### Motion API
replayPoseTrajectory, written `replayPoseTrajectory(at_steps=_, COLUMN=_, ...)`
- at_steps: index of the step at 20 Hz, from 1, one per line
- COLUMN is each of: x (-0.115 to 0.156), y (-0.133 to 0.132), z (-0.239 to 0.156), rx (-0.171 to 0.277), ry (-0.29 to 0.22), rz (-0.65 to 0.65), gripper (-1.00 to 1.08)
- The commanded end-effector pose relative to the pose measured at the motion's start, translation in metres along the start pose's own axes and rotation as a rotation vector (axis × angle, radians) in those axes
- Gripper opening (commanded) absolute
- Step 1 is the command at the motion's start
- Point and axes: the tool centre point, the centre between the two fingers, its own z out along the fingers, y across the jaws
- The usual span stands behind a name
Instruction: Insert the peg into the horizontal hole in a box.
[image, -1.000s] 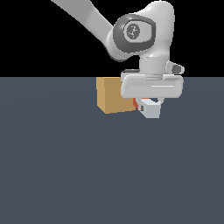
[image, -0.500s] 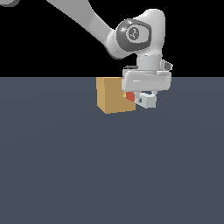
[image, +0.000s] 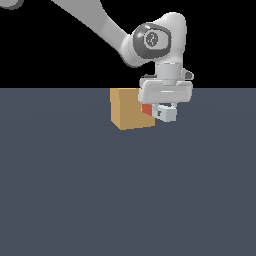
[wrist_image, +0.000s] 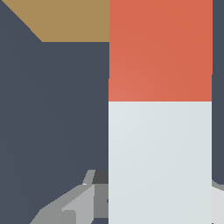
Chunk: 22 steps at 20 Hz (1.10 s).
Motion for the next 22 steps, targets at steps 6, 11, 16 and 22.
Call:
replayPoseTrajectory(at_steps=6, x=-0.001, y=0.001, z=-0.004, rx=-0.005, ry=-0.002, rz=-0.002, gripper=-1.0)
replayPoseTrajectory(at_steps=11, x=0.007, y=0.0, z=-0.004, rx=-0.005, ry=-0.002, rz=-0.002, gripper=-1.0)
replayPoseTrajectory(at_steps=16, x=0.04, y=0.0, z=-0.004, rx=-0.006, ry=-0.002, rz=-0.003, gripper=-1.0)
replayPoseTrajectory(at_steps=22, x=0.091, y=0.0, z=-0.006, rx=-0.008, ry=-0.002, rz=-0.003, gripper=-1.0)
